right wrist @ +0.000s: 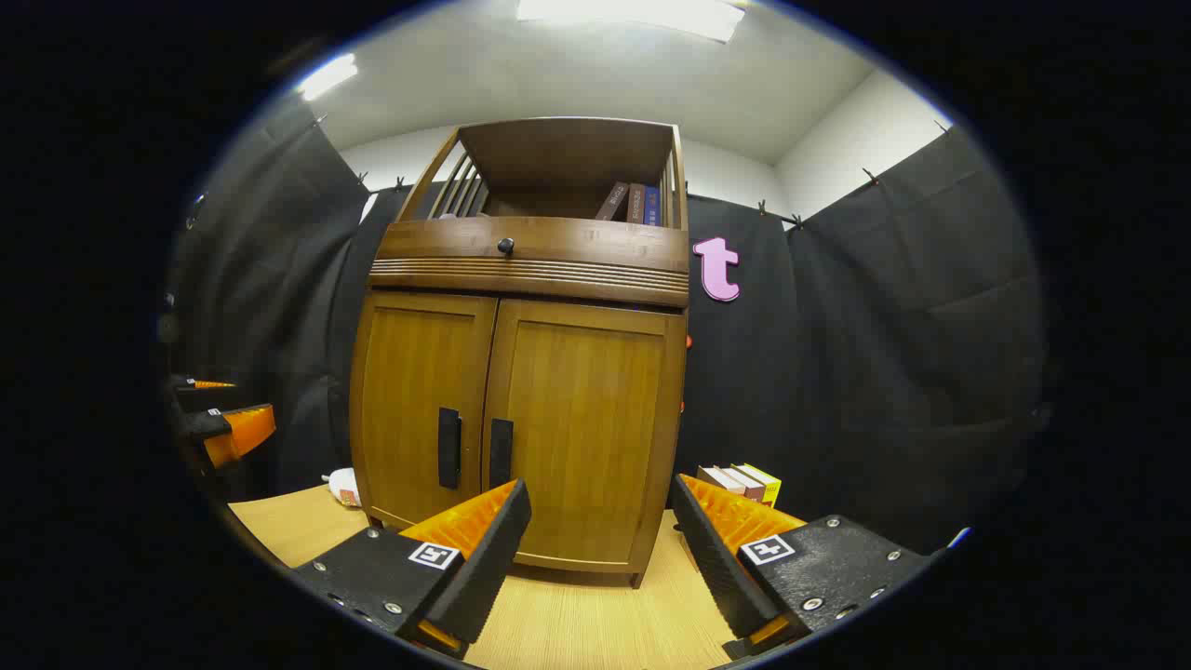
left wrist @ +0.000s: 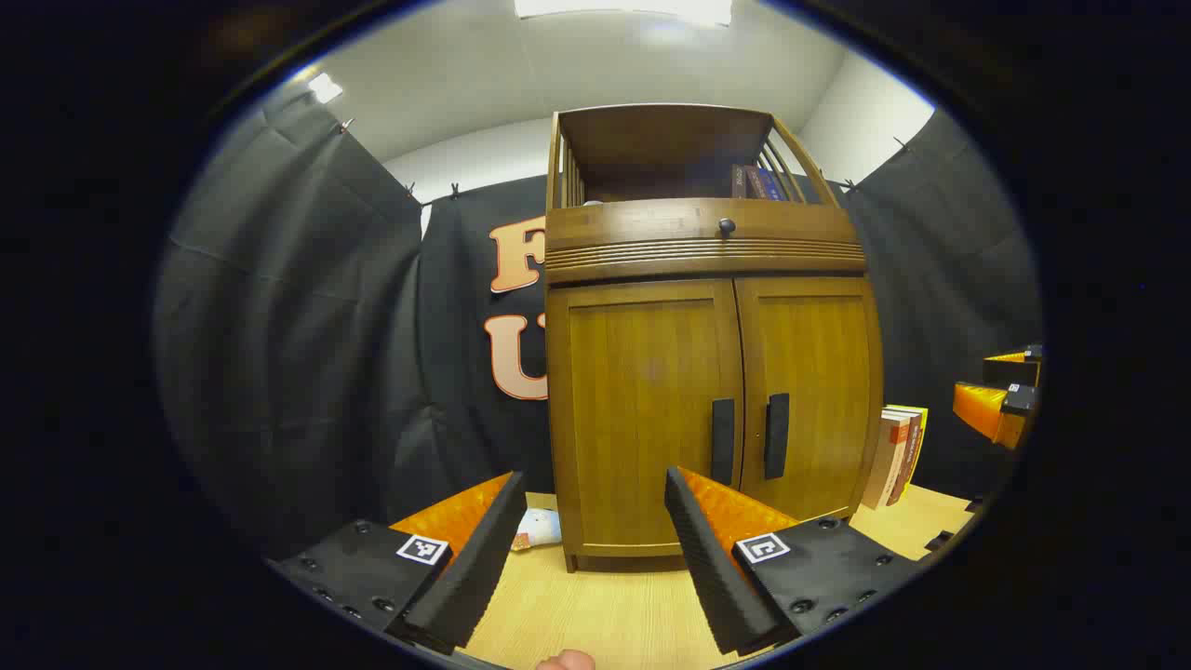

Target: Open the right door of the double-door shoe cabinet with the right hand, and open the left door with the left hand.

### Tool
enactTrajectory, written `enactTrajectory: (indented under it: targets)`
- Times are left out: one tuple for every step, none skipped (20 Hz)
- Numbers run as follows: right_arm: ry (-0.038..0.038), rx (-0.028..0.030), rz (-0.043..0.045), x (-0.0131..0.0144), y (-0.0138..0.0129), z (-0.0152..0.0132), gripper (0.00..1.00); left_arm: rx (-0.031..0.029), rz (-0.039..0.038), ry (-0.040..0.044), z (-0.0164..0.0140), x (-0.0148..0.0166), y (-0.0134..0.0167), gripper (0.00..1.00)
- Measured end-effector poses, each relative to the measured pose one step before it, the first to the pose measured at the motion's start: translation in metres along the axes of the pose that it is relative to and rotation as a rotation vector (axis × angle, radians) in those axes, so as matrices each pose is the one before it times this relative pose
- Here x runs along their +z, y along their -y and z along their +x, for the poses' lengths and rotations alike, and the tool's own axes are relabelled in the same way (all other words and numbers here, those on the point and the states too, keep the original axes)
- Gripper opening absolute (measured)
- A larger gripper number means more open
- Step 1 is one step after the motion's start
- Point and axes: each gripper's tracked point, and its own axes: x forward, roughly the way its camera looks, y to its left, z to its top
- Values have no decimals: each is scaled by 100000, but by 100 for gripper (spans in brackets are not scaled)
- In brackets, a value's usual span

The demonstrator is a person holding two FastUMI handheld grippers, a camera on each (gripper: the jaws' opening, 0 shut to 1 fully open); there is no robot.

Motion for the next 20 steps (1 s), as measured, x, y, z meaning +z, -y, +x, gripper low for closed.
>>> enactTrajectory:
  targets:
    - [-7,542,278,23,-146,-36,94,73,-183,302,69,56,-61,96]
    - [81,459,372,-18,-167,49,94,116,-102,356,13,129,63,94]
    - [-169,346,135,-89,-220,101,94,76,-152,193,118,232,-7,94]
    - [-222,-313,-290,-11,-20,-19,94,41,-596,526,112,-16,117,94]
    - [-593,-646,-523,-63,224,54,94,-111,-1042,-102,246,130,238,94]
    - [29,163,-253,40,-78,-58,94,-127,-766,-114,-48,-101,99,96]
    - [556,102,-190,236,-136,-23,94,105,-660,337,109,80,55,94]
    - [414,-74,-268,146,-1,-81,94,74,-208,696,-38,162,-50,96]
    - [-29,10,-103,48,-47,-121,94,46,329,469,50,198,-63,96]
    - [166,339,192,1,-137,47,94,-202,856,-137,12,-64,7,95]
    - [687,363,435,171,-104,-4,94,109,946,-79,46,-59,-28,94]
    - [807,347,394,149,-34,56,94,162,966,489,-48,185,-36,94]
    - [667,53,319,166,-4,-52,94,280,890,643,-20,276,-79,94]
    - [546,206,273,129,-30,64,94,287,683,287,-152,169,-57,94]
    - [492,444,193,292,3,-116,94,172,1,572,-186,147,-24,94]
    - [535,239,1,222,18,-51,94,-42,-337,604,-27,273,-53,94]
    - [448,-1,-80,253,85,-34,94,-159,-821,278,-59,152,113,94]
    - [641,-28,-63,237,73,-60,94,-542,-1184,-457,-48,-2,204,96]
    - [599,-239,49,136,67,18,94,-223,-1078,-411,-78,-232,234,96]
    - [17,-62,110,-69,53,-113,94,110,-218,-319,32,-153,-201,96]
